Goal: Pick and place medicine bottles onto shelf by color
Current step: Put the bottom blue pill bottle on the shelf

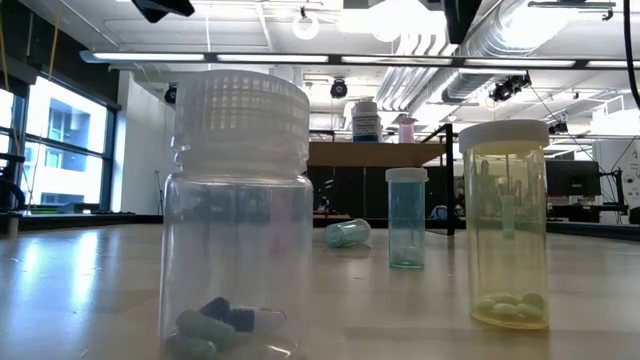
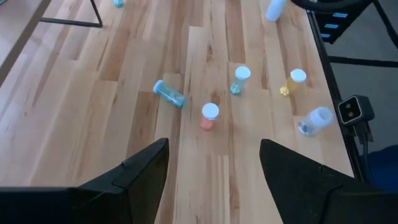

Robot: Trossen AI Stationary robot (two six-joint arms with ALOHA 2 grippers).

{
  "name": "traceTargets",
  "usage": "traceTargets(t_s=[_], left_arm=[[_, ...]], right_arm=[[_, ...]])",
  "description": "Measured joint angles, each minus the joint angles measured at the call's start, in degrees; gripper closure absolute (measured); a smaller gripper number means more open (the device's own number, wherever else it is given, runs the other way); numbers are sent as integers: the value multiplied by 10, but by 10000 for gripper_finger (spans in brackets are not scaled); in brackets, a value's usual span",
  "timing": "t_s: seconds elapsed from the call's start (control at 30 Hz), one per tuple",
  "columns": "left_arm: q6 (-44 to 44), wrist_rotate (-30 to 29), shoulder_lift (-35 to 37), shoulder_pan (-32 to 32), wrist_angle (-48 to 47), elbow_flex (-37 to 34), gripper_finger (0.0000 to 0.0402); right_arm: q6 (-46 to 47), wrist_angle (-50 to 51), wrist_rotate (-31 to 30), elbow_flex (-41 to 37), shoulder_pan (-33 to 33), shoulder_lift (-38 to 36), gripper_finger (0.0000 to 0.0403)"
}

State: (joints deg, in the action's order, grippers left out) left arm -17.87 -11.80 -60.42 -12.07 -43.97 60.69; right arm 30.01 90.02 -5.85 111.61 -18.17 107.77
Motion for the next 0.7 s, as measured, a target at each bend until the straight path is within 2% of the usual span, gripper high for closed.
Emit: traceTargets(t_s=[0.1,0.27,0.43,0.7], left_arm=[[0,-9,0,-4,-5,0,158],[0,-15,0,-4,-13,0,158],[0,-15,0,-4,-13,0,158],[-2,-14,0,-4,-13,0,158]], right_arm=[[-4,-1,-4,-12,2,-2,206],[1,-10,8,-100,2,-31,206],[2,-126,58,-184,0,-66,206],[-10,-277,67,-267,-13,-89,206]])
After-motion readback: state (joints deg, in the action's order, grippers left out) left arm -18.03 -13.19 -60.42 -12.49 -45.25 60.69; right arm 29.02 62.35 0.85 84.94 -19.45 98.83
